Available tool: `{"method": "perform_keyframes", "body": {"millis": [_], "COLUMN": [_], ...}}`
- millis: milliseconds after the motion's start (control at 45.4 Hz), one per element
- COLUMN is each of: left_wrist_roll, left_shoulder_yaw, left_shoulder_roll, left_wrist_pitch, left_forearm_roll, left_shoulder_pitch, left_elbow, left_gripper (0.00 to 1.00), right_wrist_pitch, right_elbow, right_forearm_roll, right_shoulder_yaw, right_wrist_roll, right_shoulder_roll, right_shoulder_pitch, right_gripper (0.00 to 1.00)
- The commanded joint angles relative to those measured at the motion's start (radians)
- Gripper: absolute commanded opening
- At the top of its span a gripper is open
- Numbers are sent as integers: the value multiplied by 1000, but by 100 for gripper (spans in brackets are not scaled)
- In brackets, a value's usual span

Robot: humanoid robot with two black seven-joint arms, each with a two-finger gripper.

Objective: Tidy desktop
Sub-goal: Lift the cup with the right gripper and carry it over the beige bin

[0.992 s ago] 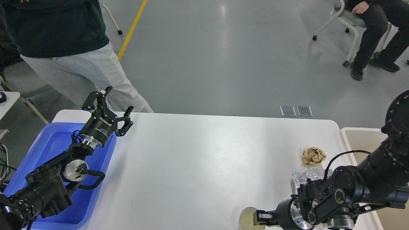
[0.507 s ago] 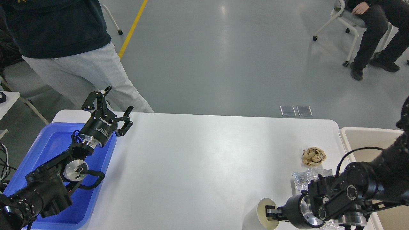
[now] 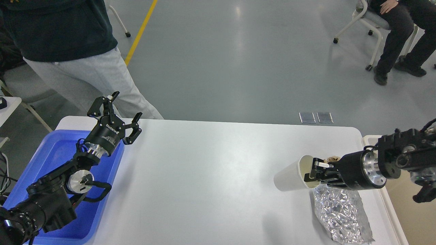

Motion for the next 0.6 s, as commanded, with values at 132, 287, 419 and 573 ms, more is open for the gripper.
{"method": "perform_keyframes", "body": {"millis": [132,287,419,573], "left_wrist_roll": [0,0,0,0], "left_shoulder_yaw": [0,0,0,0], "left_shoulder_roll": [0,0,0,0], "left_wrist_pitch": [0,0,0,0], "left_forearm_roll": [0,0,0,0], "left_shoulder_pitch": [0,0,0,0], "left_elbow": [0,0,0,0], "left_gripper": [100,100,100,100], "right_wrist_pitch": [323,323,324,311], "right_elbow": [-33,-97,-224,-384], "right_forearm_roll": [-15,-6,11,106], "right_shoulder_yaw": [-5,-7,-5,15], "right_wrist_roll": [-5,-11,-28,-41], "right_shoulder_roll": [-386,-489,-544,-567], "right_shoulder_pitch": [296,295,261,149], "right_gripper": [0,0,0,0]}}
